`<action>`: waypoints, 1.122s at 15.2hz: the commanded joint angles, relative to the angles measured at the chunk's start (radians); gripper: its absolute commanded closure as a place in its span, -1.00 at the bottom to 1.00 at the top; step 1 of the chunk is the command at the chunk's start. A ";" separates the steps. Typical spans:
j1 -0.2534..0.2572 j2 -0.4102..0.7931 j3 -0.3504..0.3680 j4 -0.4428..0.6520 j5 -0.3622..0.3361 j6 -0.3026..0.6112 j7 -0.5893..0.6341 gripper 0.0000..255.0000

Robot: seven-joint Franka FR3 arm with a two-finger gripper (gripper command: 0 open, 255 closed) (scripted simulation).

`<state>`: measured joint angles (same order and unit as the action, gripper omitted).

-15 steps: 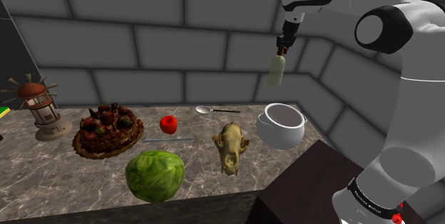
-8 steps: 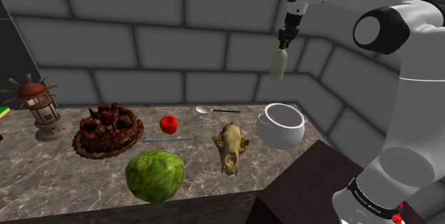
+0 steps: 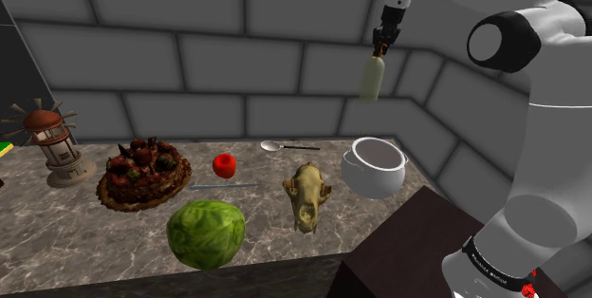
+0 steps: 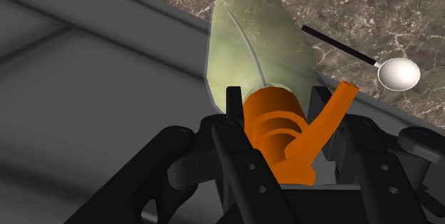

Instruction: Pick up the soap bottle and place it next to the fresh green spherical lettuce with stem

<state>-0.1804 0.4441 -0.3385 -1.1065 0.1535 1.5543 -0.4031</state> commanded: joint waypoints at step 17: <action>0.299 -0.457 0.135 -0.599 -0.157 0.166 0.398 1.00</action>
<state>0.1039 0.0060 -0.2173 -1.6809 0.0022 1.7140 -0.0367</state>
